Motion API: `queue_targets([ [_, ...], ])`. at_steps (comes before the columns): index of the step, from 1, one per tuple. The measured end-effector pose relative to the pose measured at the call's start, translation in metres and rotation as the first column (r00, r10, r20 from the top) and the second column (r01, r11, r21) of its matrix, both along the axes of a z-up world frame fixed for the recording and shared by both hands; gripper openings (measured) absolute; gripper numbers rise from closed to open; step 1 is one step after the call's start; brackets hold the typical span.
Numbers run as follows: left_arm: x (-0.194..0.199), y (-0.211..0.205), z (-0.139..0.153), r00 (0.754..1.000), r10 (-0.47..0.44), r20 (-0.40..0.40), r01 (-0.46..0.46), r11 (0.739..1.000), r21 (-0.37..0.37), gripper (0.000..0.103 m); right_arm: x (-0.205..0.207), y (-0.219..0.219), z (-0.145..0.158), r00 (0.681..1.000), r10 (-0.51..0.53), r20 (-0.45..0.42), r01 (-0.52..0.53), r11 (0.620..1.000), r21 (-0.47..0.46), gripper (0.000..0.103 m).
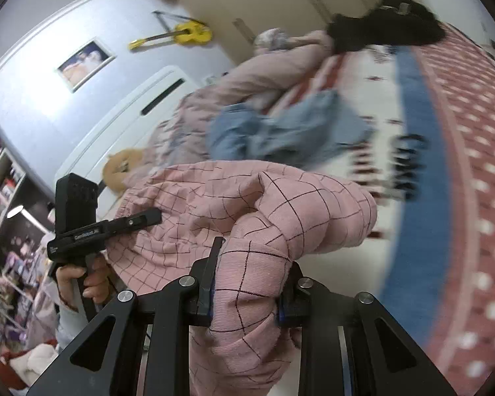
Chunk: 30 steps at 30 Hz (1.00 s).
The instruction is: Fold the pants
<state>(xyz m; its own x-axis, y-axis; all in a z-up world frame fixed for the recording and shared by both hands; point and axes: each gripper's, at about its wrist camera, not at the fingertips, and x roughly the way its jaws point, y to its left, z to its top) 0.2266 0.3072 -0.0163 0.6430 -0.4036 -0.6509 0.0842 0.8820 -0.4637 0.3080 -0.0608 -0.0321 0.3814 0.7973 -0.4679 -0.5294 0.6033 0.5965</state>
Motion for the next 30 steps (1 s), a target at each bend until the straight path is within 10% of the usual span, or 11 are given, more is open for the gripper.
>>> queue_targets([
  [16, -0.021, 0.177, -0.054, 0.966, 0.238, -0.101, -0.238, 0.971, 0.005, 0.017, 0.002, 0.234, -0.033, 0.979, 0.189, -0.082, -0.191, 0.982, -0.014, 0.019],
  [30, -0.028, 0.193, -0.082, 0.966, 0.218, -0.14, -0.222, 0.975, -0.015, 0.017, -0.003, 0.246, -0.041, 0.978, 0.207, -0.039, -0.21, 0.972, -0.101, 0.019],
])
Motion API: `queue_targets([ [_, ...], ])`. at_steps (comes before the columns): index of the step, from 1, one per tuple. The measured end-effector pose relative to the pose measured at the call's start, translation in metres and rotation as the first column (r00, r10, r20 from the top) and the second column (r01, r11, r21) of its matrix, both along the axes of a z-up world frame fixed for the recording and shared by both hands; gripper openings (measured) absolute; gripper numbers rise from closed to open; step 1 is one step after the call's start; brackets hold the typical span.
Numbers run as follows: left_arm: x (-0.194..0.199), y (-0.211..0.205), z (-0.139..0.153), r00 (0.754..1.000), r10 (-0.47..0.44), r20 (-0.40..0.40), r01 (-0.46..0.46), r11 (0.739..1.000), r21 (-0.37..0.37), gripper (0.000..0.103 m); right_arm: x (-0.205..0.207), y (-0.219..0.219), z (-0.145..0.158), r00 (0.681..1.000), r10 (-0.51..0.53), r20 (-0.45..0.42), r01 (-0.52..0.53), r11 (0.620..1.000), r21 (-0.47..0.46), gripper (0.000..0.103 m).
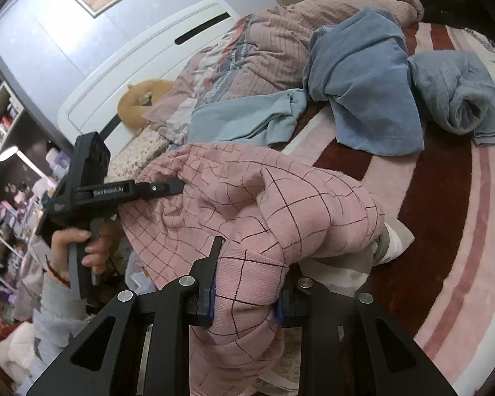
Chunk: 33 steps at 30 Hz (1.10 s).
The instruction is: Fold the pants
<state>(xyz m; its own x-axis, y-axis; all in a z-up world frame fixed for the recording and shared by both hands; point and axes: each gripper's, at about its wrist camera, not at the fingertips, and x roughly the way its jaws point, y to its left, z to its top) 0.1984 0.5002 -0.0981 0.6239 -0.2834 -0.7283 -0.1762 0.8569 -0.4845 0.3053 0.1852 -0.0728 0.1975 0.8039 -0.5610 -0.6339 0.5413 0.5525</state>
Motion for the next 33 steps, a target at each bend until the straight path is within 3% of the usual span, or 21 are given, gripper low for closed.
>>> queue_targets([
  [3, 0.0, 0.002, -0.005, 1.0, 0.002, -0.02, -0.002, 1.0, -0.014, 0.021, 0.001, -0.002, 0.002, 1.0, -0.005, 0.013, 0.005, 1.0, -0.005, 0.019],
  [5, 0.0, 0.0, -0.014, 0.999, -0.001, -0.052, 0.003, 0.999, 0.041, 0.029, 0.001, -0.003, -0.002, 1.0, -0.01, 0.002, 0.01, 1.0, -0.016, 0.019],
  [7, -0.001, 0.003, -0.023, 0.997, 0.011, -0.082, -0.007, 0.999, 0.043, 0.033, 0.001, -0.002, -0.011, 1.0, -0.015, 0.004, 0.015, 0.999, -0.047, 0.02],
  [10, -0.009, 0.009, -0.019, 0.996, 0.028, -0.082, -0.025, 0.999, 0.048, 0.042, 0.0, -0.003, -0.02, 1.0, -0.012, -0.002, 0.012, 0.997, -0.07, 0.033],
  [12, -0.017, 0.011, -0.005, 0.997, 0.053, -0.062, -0.047, 0.994, 0.099, 0.045, -0.002, -0.01, -0.016, 1.0, -0.008, 0.013, 0.009, 0.997, -0.071, 0.035],
  [15, -0.029, 0.011, 0.025, 0.998, 0.069, 0.012, -0.07, 0.988, 0.137, 0.047, -0.01, -0.025, 0.004, 0.994, -0.02, 0.111, 0.03, 0.996, -0.086, 0.039],
  [20, -0.024, -0.006, 0.048, 0.994, 0.006, 0.111, -0.016, 0.995, 0.095, 0.049, -0.02, -0.045, 0.043, 0.964, -0.052, 0.262, 0.066, 0.997, -0.043, 0.039],
  [24, -0.005, -0.022, 0.031, 0.996, -0.046, 0.078, 0.038, 0.993, 0.11, 0.049, -0.015, -0.025, 0.042, 0.969, 0.02, 0.246, -0.01, 0.999, -0.042, 0.039],
  [27, 0.006, -0.015, 0.004, 1.0, -0.016, 0.015, 0.015, 0.995, 0.097, 0.049, -0.009, -0.005, 0.024, 0.969, 0.059, 0.241, -0.039, 0.995, -0.088, 0.039],
  [33, 0.014, -0.003, -0.023, 1.0, 0.016, -0.01, -0.016, 0.999, 0.046, 0.049, 0.013, 0.008, -0.008, 0.98, 0.047, 0.195, -0.017, 0.988, -0.152, 0.037],
])
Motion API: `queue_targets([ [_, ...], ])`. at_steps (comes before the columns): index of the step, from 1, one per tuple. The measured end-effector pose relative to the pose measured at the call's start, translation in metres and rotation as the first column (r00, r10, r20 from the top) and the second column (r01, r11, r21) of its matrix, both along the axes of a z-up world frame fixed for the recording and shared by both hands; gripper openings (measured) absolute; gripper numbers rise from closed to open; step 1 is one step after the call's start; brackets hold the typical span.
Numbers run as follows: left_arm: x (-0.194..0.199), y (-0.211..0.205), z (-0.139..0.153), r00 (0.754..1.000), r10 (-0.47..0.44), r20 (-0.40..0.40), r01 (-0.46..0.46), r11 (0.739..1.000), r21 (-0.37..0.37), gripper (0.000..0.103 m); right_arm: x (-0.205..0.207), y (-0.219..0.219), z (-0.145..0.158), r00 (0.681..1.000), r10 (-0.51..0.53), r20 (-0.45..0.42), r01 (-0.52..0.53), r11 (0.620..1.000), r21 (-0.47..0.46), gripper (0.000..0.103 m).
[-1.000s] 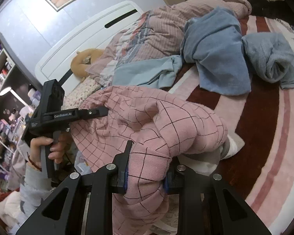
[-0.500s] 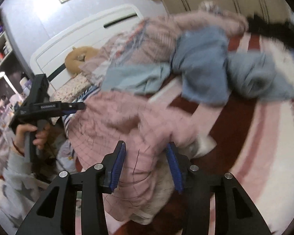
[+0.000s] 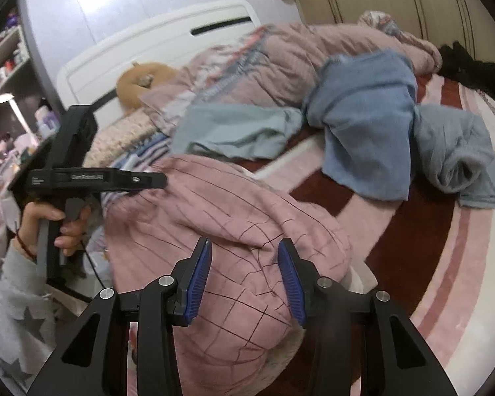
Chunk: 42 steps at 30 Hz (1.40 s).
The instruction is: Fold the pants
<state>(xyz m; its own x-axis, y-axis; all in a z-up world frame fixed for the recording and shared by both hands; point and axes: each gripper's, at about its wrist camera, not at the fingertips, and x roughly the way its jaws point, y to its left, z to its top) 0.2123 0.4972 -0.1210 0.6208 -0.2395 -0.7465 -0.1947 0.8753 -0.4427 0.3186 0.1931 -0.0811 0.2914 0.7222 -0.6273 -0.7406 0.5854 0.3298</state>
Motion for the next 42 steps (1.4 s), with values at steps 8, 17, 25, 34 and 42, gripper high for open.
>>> queue_targets([
  [8, 0.019, -0.004, -0.012, 1.0, 0.01, -0.029, -0.008, 0.999, 0.044, 0.049, 0.022, 0.01, -0.019, 0.999, -0.034, 0.001, 0.034, 0.999, -0.043, 0.035],
  [17, -0.01, -0.023, 0.015, 0.999, 0.026, 0.018, -0.028, 0.994, 0.105, 0.061, 0.003, -0.004, -0.004, 0.999, -0.026, 0.022, 0.026, 1.0, -0.008, 0.037],
  [25, -0.042, -0.084, 0.042, 0.997, -0.022, 0.07, 0.009, 0.984, 0.181, 0.064, -0.038, -0.041, 0.016, 0.996, -0.004, 0.087, 0.004, 1.0, -0.002, 0.055],
  [34, -0.084, -0.203, 0.085, 0.975, -0.112, 0.194, 0.042, 0.942, 0.334, 0.073, -0.096, -0.117, 0.039, 0.981, -0.053, 0.188, 0.05, 0.999, 0.021, 0.075],
  [42, -0.149, -0.313, 0.119, 0.895, -0.139, 0.425, -0.046, 0.916, 0.398, 0.093, -0.149, -0.224, 0.057, 0.931, -0.21, 0.298, 0.193, 0.978, 0.085, 0.09],
])
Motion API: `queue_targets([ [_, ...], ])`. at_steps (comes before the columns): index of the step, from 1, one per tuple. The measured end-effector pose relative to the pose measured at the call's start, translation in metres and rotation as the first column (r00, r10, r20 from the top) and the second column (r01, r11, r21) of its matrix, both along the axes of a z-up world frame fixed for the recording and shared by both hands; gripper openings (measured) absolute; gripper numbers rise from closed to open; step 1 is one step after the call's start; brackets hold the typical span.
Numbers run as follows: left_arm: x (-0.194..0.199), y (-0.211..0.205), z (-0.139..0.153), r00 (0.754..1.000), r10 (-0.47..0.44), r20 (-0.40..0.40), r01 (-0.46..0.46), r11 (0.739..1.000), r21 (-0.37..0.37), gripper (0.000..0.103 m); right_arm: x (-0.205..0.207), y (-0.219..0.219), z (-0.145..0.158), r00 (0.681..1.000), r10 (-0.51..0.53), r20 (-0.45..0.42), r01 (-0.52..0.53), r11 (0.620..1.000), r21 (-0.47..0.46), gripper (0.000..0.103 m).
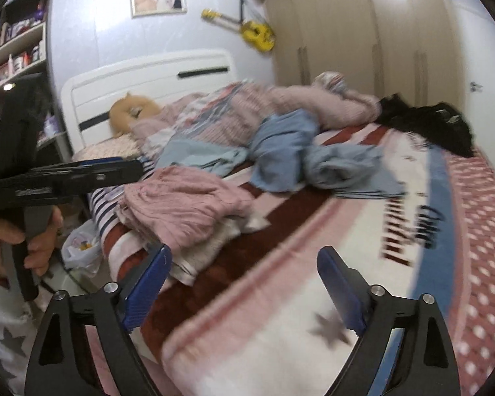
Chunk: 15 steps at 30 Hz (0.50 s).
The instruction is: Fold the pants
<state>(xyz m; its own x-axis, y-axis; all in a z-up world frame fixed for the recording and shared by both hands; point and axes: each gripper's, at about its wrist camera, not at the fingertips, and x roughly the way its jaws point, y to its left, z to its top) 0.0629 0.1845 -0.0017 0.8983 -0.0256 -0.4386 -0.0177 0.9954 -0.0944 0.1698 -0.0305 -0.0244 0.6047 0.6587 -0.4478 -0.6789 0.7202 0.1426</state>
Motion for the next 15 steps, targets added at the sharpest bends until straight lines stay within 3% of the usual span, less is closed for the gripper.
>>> queue_targets([
  [4, -0.027, -0.042, 0.003, 0.994, 0.007, 0.113, -0.008, 1.0, 0.002, 0.101, -0.034, -0.061, 0.007, 0.991, -0.113, 0.076, 0.11, 0.993, 0.039, 0.097],
  [7, -0.042, -0.069, 0.001, 0.984, 0.016, 0.179, -0.018, 1.0, 0.01, 0.101, -0.063, -0.099, 0.01, 0.967, -0.201, 0.156, 0.192, 0.979, 0.067, 0.102],
  [11, -0.052, -0.089, -0.001, 0.975, 0.012, 0.224, -0.019, 0.999, 0.03, 0.101, -0.09, -0.129, 0.013, 0.929, -0.287, 0.233, 0.272, 0.957, 0.098, 0.102],
  [15, -0.054, -0.096, -0.003, 0.974, 0.0, 0.225, -0.006, 1.0, 0.026, 0.101, -0.104, -0.148, 0.017, 0.91, -0.332, 0.246, 0.312, 0.943, 0.12, 0.102],
])
